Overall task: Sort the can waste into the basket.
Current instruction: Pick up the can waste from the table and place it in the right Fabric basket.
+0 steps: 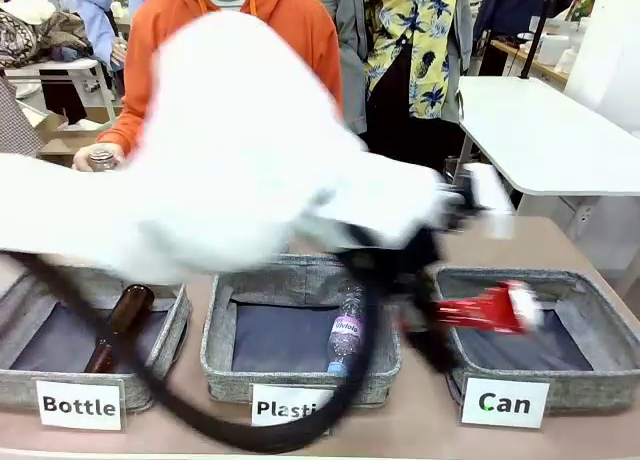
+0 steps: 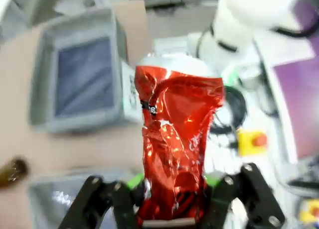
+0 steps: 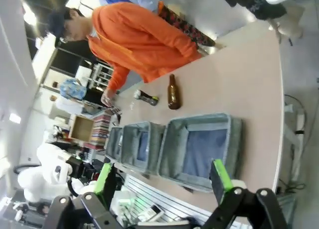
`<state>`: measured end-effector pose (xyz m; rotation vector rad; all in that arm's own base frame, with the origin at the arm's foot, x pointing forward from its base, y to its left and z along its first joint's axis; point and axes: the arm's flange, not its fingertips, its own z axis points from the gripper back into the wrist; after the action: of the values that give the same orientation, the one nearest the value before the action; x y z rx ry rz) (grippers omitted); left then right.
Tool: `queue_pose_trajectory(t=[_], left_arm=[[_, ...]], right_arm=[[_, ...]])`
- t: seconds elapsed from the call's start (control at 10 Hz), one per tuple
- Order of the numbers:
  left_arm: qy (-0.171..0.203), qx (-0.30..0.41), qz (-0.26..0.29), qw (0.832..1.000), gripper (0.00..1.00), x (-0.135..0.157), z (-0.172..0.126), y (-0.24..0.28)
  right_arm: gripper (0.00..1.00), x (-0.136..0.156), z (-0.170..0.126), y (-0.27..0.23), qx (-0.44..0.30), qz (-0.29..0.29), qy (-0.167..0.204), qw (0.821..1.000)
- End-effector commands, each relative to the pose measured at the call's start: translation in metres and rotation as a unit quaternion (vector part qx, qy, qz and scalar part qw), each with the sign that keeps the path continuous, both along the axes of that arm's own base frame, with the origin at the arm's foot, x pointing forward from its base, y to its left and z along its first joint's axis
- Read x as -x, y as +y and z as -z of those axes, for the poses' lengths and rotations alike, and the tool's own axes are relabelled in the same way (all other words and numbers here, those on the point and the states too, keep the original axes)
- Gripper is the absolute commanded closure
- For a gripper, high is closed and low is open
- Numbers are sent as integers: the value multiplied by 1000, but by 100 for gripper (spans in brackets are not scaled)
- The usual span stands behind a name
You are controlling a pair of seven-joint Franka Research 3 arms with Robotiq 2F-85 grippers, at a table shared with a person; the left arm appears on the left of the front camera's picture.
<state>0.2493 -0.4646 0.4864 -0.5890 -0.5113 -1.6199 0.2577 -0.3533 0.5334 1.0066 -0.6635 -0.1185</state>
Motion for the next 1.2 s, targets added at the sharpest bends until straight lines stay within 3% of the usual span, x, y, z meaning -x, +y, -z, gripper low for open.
queue_pose_trajectory(t=[0.0,0.1,0.2,0.5,0.8,1.1], left_arm=[[-80,-10,-69,994,95,-54,10,-113],[-109,-39,-90,989,95,-56,24,-161],[-123,-63,-101,985,95,-66,35,-199],[-43,-140,-102,984,95,-100,69,-247],[-47,-142,-91,985,95,-99,73,-245],[-66,-147,-85,983,11,-97,71,-238]], right_arm=[[0,2,31,-4,70,-36,-19,997],[0,15,31,-14,61,-66,-40,995],[0,0,16,-2,27,-17,-4,999],[0,0,16,-2,27,-17,-4,999],[0,0,16,-2,27,-17,-4,999],[0,0,16,-2,27,-17,-4,999]])
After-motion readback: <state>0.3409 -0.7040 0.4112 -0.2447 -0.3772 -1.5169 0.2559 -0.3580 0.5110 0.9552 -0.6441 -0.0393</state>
